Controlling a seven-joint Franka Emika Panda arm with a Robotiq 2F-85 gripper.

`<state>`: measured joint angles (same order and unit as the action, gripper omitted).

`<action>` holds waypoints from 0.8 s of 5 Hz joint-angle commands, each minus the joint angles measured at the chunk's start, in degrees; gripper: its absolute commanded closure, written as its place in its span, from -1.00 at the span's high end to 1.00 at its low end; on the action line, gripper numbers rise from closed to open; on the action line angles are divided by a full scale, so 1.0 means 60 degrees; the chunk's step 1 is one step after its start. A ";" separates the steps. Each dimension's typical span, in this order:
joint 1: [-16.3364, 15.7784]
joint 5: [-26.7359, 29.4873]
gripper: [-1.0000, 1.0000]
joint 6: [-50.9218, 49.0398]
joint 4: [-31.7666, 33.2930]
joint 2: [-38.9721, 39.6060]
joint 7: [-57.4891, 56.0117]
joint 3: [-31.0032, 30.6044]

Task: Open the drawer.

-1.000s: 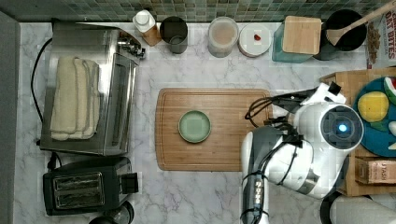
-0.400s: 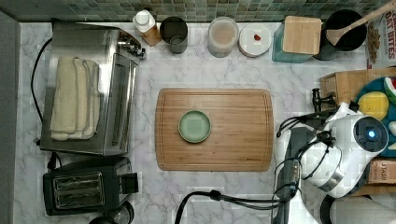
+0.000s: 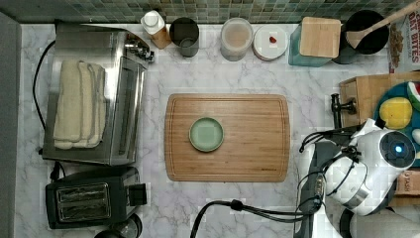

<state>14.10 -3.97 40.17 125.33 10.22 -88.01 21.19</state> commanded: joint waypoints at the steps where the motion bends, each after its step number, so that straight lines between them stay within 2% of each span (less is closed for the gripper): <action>1: 0.0706 0.1746 1.00 0.0885 -0.1083 0.0582 -0.1233 -0.0024; 4: 0.1001 0.2314 1.00 0.2058 -0.0667 0.1061 -0.1138 -0.0375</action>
<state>18.66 6.71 48.90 123.54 16.94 -91.59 18.86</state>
